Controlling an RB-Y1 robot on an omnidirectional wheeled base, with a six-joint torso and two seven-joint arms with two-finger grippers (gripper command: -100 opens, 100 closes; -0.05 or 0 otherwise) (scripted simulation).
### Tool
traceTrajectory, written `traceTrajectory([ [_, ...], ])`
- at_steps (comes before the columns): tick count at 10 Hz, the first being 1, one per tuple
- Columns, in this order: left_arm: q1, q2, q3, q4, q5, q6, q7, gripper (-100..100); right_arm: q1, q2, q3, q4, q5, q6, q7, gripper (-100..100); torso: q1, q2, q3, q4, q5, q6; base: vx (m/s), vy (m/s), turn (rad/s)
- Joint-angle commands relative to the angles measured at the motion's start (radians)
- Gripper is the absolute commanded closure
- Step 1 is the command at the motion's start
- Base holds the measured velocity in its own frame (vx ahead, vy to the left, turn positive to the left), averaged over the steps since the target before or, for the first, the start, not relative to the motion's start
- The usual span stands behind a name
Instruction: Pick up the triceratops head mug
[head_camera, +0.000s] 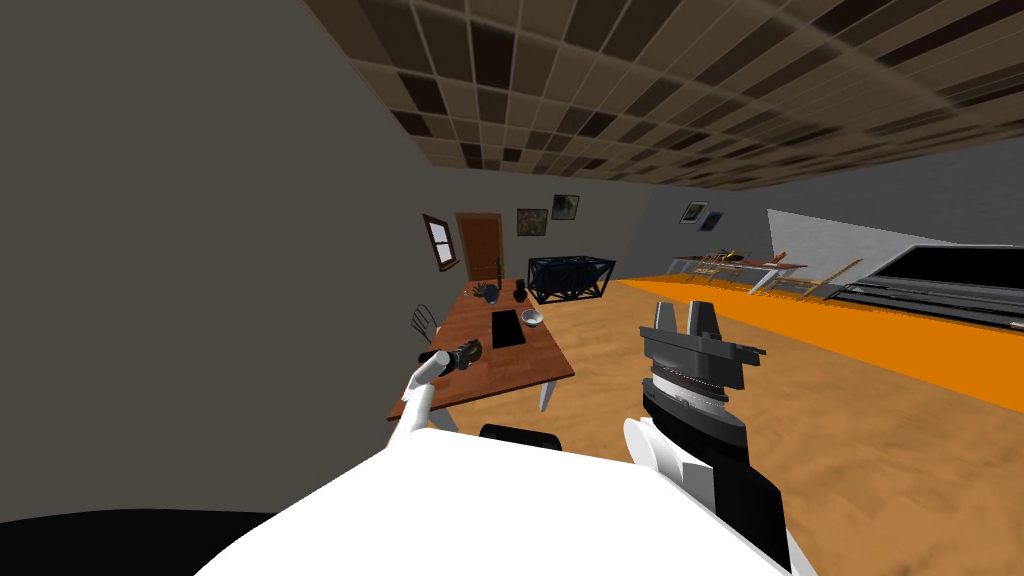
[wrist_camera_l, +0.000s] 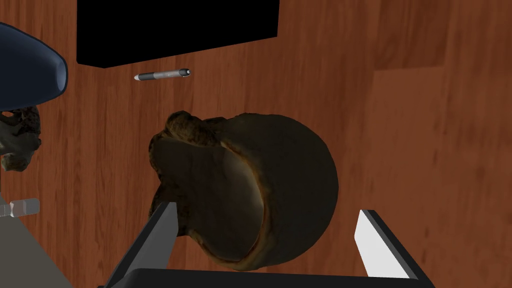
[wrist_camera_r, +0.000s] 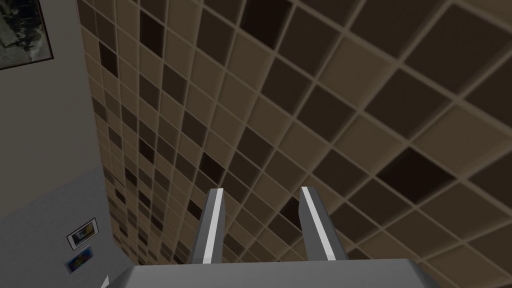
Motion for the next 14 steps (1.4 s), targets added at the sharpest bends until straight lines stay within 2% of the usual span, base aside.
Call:
traceTrajectory([
  [1, -0.002, 0.0, 0.002, 0.003, 0.002, -0.001, -0.035, -100, 0.0, 0.0, 0.0, 0.0, 0.0, 0.0, 0.0, 0, 0.0, 0.0, 0.0, 0.0, 0.0, 0.0, 0.011, -0.009, -0.017],
  [2, -0.001, 0.0, 0.001, 0.002, 0.001, 0.0, -0.022, -100, 0.0, 0.0, 0.0, 0.0, 0.0, 0.0, 0.0, 0, 0.002, 0.001, 0.001, 0.0, 0.0, 0.0, 0.0, 0.0, 0.0],
  [3, -0.002, 0.0, 0.001, 0.002, 0.001, -0.001, -0.026, 100, 0.0, 0.0, 0.0, 0.0, 0.0, 0.0, 0.0, 0, 0.002, 0.002, 0.001, 0.0, 0.001, 0.0, 0.0, 0.0, 0.0],
  [7, -0.001, 0.0, 0.001, 0.003, 0.001, 0.001, -0.027, 100, 0.0, 0.0, 0.0, 0.0, 0.0, 0.0, 0.0, 0, 0.003, 0.003, 0.002, 0.001, 0.001, -0.001, 0.0, 0.0, 0.0],
  [8, 0.0, 0.0, 0.001, 0.004, 0.001, 0.001, -0.026, 0, 0.0, 0.0, 0.0, 0.0, 0.0, 0.0, 0.0, 0, 0.002, 0.003, 0.003, 0.002, 0.0, -0.001, 0.0, 0.0, 0.0],
  [9, 0.01, 0.025, -0.045, -0.009, -0.031, -0.019, 0.024, 100, 0.0, 0.0, 0.0, 0.0, 0.0, 0.0, 0.0, 0, 0.002, 0.004, 0.003, 0.002, 0.0, -0.001, -0.035, 0.074, -0.27],
  [11, 0.01, 0.025, -0.045, -0.009, -0.031, -0.019, 0.067, 100, 0.0, 0.0, 0.0, 0.0, 0.0, 0.0, 0.0, 0, 0.008, 0.007, 0.005, 0.003, 0.001, -0.001, -0.053, 0.062, -0.063],
  [12, 0.021, 0.051, -0.091, -0.02, -0.065, -0.037, 0.102, 100, 0.0, 0.0, 0.0, 0.0, 0.0, 0.0, 0.0, 0, 0.006, 0.007, 0.005, 0.003, 0.001, -0.001, -0.066, 0.05, -0.184],
  [14, 0.021, 0.051, -0.091, -0.02, -0.065, -0.037, 0.159, 100, 0.0, 0.0, 0.0, 0.0, 0.0, 0.0, 0.0, 0, 0.006, 0.007, 0.005, 0.004, 0.001, 0.001, -0.042, 0.043, -0.095],
])
